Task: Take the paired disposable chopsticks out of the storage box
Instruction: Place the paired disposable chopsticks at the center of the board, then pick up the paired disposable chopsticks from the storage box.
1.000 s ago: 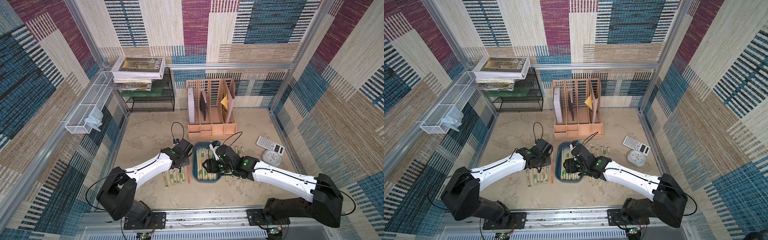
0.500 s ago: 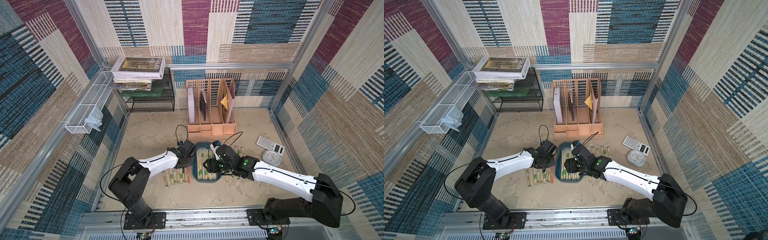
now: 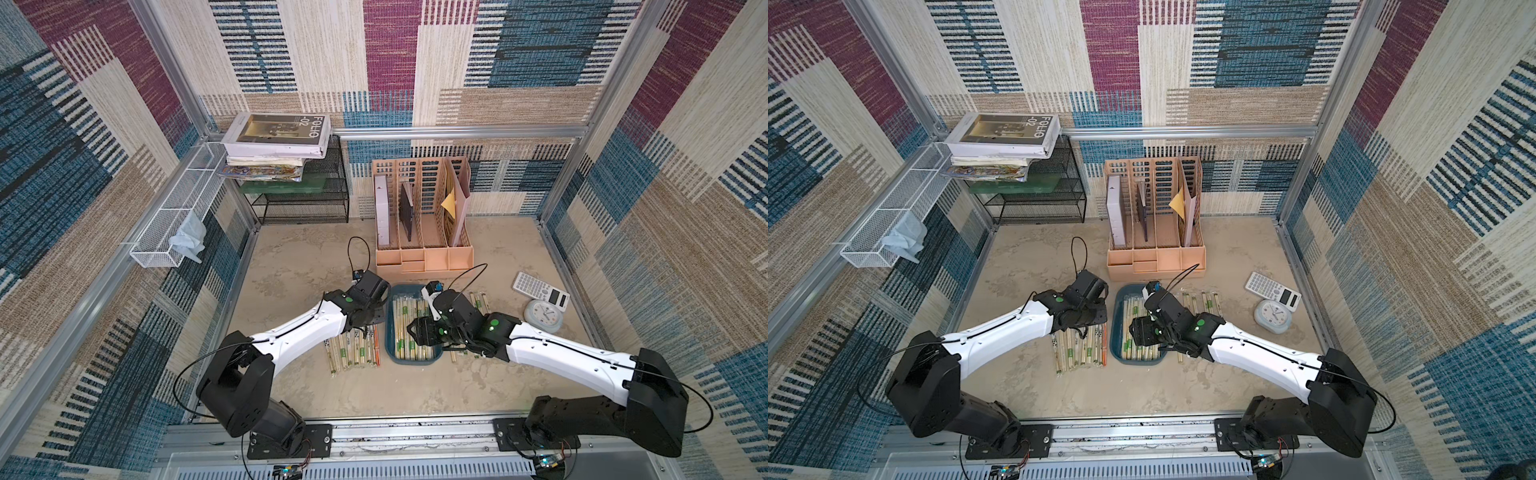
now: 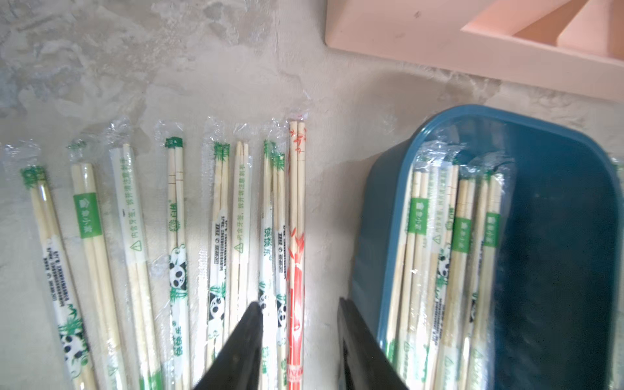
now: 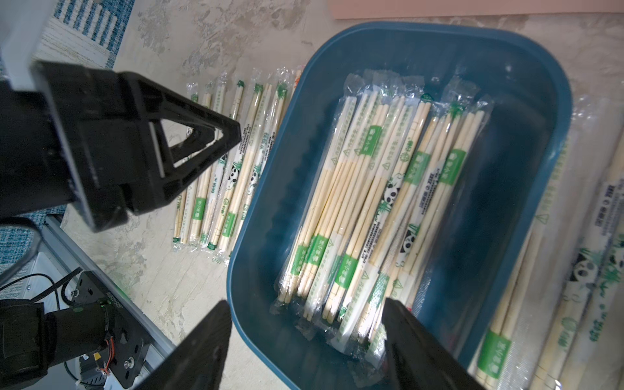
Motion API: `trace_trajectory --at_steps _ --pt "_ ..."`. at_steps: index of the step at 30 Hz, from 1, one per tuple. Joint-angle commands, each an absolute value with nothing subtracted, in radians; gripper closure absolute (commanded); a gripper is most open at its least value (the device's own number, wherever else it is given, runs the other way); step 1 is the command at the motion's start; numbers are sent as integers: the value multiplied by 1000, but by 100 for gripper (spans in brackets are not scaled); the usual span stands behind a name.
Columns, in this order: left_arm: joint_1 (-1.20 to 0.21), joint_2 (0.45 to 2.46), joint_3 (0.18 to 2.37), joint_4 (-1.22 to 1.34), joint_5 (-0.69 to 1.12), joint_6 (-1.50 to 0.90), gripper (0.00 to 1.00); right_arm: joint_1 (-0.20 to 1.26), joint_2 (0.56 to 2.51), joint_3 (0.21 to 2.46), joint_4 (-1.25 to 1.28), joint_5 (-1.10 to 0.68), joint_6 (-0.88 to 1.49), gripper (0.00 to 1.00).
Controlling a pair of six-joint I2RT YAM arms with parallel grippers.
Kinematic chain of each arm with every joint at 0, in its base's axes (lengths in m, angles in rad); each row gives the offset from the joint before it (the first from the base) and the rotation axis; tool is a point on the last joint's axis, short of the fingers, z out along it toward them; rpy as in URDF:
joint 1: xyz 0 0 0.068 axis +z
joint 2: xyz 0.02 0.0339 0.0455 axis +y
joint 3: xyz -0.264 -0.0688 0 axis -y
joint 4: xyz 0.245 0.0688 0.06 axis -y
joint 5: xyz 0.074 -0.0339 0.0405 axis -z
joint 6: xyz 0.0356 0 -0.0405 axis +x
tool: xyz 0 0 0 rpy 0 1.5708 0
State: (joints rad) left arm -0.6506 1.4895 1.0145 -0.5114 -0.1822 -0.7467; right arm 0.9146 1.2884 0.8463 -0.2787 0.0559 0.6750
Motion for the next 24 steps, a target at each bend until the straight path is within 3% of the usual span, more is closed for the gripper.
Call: trace_trajectory --at_steps 1,9,24 --pt "-652 1458 1023 -530 -144 -749 60 910 1277 835 -269 66 682 26" --pt "-733 1497 1105 -514 -115 -790 60 870 1226 791 -270 62 680 26" --pt "-894 1839 1354 -514 -124 -870 62 734 1059 672 -319 21 664 26"
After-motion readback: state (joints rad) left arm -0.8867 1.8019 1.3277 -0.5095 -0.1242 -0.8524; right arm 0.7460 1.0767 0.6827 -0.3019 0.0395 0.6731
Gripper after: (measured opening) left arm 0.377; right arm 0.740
